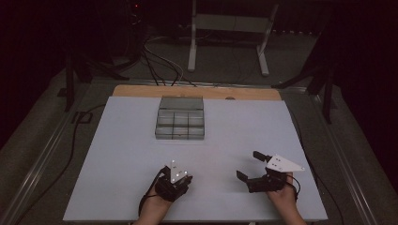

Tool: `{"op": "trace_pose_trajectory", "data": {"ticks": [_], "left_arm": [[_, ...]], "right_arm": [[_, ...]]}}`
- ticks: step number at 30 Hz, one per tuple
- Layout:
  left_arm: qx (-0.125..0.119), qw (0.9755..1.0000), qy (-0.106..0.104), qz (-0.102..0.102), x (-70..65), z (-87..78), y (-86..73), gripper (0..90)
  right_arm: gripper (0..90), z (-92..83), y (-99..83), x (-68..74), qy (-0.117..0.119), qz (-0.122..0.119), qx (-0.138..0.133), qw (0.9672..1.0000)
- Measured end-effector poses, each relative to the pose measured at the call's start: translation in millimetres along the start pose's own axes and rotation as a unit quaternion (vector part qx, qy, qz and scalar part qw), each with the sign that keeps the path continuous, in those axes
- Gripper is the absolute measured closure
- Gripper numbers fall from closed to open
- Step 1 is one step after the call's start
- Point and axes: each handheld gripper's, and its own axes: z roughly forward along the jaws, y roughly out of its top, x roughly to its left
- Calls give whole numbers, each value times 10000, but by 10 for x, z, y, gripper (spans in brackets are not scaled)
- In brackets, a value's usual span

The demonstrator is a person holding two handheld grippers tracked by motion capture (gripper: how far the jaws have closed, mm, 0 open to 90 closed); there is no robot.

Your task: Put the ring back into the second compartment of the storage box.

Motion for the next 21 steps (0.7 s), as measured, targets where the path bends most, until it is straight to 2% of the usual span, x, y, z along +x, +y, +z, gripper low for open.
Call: {"op": "trace_pose_trajectory", "data": {"ticks": [10, 13, 21], "left_arm": [[8, 9998, -200, 79, 62, -25, 14, 734], [-8, 9996, -264, 31, 92, -31, 10, 733], [49, 9994, -337, 113, 121, -35, 25, 733]], "right_arm": [[0, 9, -2, 13, 1, -46, 39, 10000], [0, 12, -5, 7, 5, -33, 34, 10000], [0, 16, -6, 11, 2, -34, 43, 10000]]}}
